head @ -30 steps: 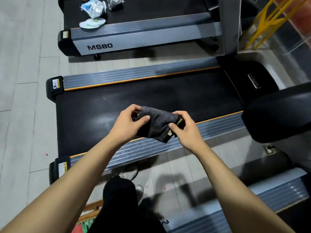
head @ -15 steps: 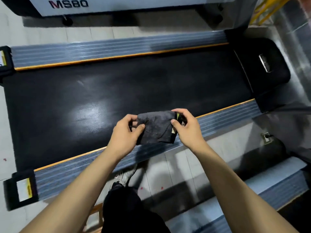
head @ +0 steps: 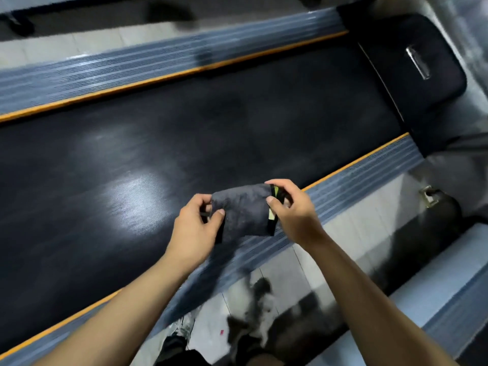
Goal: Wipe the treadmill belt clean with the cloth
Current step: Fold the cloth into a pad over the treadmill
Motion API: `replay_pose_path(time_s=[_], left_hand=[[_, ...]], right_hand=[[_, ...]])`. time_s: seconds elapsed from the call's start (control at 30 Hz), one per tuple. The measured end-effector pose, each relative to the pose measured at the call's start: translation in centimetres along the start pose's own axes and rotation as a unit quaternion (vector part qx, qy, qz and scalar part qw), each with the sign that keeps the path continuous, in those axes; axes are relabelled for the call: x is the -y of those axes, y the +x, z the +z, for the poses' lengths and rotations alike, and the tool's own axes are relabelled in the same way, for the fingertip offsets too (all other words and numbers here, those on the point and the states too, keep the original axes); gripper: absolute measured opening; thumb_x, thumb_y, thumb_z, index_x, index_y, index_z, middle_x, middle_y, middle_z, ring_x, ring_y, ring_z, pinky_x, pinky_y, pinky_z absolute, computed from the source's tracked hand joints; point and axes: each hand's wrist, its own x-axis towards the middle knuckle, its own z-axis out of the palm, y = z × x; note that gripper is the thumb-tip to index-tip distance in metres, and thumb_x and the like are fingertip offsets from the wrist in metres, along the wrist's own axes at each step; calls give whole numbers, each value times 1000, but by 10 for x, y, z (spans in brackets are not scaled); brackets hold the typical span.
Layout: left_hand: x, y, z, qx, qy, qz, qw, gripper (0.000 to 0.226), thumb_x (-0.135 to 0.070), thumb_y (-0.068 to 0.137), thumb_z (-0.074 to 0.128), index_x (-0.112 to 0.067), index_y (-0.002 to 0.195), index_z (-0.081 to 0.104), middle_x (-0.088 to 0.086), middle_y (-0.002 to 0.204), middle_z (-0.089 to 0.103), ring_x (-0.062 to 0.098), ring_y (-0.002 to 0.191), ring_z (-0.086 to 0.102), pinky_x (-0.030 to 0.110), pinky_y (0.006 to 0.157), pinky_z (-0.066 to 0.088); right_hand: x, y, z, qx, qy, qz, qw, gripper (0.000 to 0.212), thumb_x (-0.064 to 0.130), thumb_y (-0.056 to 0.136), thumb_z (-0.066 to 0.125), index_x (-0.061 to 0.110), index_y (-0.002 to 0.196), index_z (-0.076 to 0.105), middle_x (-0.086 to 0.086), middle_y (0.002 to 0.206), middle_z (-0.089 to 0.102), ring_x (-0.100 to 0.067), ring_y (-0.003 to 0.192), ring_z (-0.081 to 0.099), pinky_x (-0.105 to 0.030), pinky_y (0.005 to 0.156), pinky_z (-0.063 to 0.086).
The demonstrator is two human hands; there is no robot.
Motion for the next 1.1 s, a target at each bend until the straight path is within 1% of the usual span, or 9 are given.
replay_pose_path(time_s=[0.2, 0.3, 0.4, 0.47, 0.6, 0.67, 0.8, 1.0, 1.1], left_hand=[[3, 55, 57, 65, 52, -4, 997, 31, -9, 91, 61, -33, 111, 61, -14, 98, 70, 4, 92, 67, 22, 84, 51], [0, 84, 96, 62, 66, 11, 996, 35, -5, 92, 60, -33, 111, 61, -15, 99, 71, 0, 91, 66, 26, 87, 52], [-8, 117, 145, 51, 71, 11, 996, 34, -5, 93, 60, -29, 117, 64, -13, 102, 73, 7, 95, 69, 36, 95, 56], [-12, 139, 178, 53, 94, 12, 994, 33, -5, 92, 61, -27, 115, 66, -13, 101, 74, 8, 97, 70, 39, 98, 56], [-30, 182, 255, 60, 109, 11, 992, 30, -4, 95, 62, -23, 117, 69, -13, 99, 75, 3, 93, 70, 38, 96, 57], [-42, 204, 289, 56, 115, 16, 992, 30, -4, 96, 62, -24, 118, 69, -13, 99, 75, 3, 93, 71, 39, 95, 57], [-65, 245, 350, 42, 147, 41, 987, 31, -10, 97, 63, -30, 121, 67, -16, 103, 75, 9, 98, 72, 45, 94, 59], [-84, 298, 431, -28, 154, 60, 986, 39, -8, 96, 61, -21, 133, 63, -10, 110, 73, 11, 105, 69, 39, 103, 54], [-99, 356, 458, -54, 145, 116, 981, 41, -7, 94, 59, -21, 132, 60, -7, 114, 72, 13, 109, 69, 41, 105, 52]], right_hand=[[-70, 45, -19, -16, -14, 21, 1000, 28, 17, 92, 60, 33, 114, 61, 12, 108, 66, -9, 103, 62, -30, 90, 50], [-101, 74, -40, -34, -16, 6, 999, 31, 16, 94, 59, 31, 122, 59, 13, 113, 64, -5, 105, 60, -26, 91, 49], [-132, 104, -71, -51, -16, 2, 999, 34, 14, 95, 59, 30, 125, 57, 13, 114, 63, 0, 101, 58, -12, 86, 44], [-152, 124, -93, -59, -19, 7, 998, 33, 14, 94, 59, 30, 123, 58, 11, 112, 63, 0, 98, 57, -5, 81, 40], [-205, 169, -153, -53, 14, -8, 998, 28, 16, 98, 57, 31, 122, 57, 3, 109, 62, -7, 89, 61, -21, 74, 50], [-229, 194, -181, -45, 25, -25, 998, 27, 18, 100, 55, 31, 123, 56, 1, 110, 60, -10, 87, 62, -24, 72, 52], [-269, 248, -226, -65, 19, -19, 998, 27, 23, 99, 57, 37, 122, 55, 4, 115, 57, -11, 98, 58, -36, 85, 52], [-300, 314, -278, -82, -11, -30, 996, 27, 25, 99, 56, 39, 122, 54, 5, 109, 49, -8, 94, 53, -23, 77, 39], [-311, 355, -301, -94, -19, -32, 995, 26, 26, 100, 55, 38, 123, 52, 2, 108, 48, -6, 89, 52, -22, 69, 38]])
